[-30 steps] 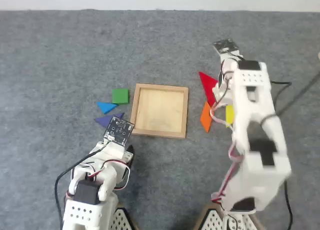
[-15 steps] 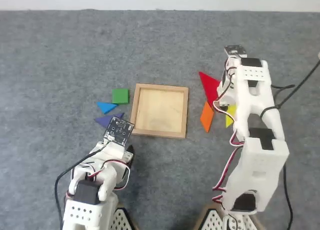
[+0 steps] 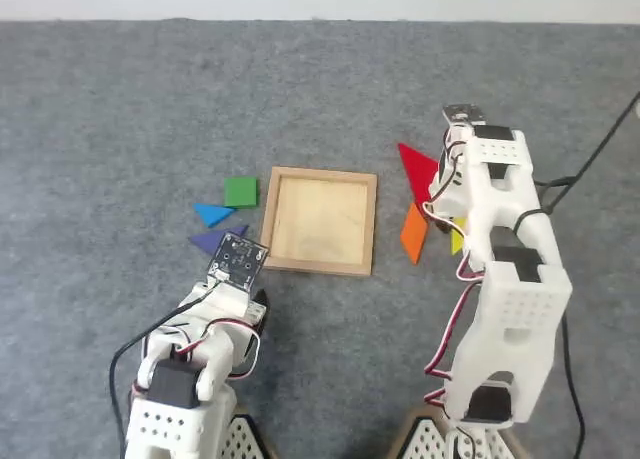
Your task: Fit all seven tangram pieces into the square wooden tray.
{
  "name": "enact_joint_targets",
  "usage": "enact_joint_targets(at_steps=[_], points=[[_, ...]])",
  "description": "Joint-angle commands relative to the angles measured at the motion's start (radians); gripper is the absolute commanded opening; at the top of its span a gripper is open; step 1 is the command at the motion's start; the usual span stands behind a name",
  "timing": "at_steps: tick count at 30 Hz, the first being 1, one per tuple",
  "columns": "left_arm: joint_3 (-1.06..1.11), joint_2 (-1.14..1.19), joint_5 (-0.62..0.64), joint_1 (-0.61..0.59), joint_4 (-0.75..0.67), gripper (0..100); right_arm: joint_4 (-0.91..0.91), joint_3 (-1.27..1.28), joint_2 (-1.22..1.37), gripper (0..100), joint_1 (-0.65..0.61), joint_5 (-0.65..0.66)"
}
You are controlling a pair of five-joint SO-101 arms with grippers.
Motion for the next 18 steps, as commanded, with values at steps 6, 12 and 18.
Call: enact_joint_targets(at_steps=[6,12,18], points=[[-0.012,-0.017,0.009,-0.006,0.003,12,-0.021,-0.04,0.005,37.6,-0.007,-0.005],[-0.012,-0.017,0.009,-0.006,0.003,12,-0.021,-0.037,0.007,35.1,-0.008,-0.008],[-0.012,-0.017,0.009,-0.006,0.003,12,-0.019,-0.037,0.007,23.2,-0.008,-0.011]])
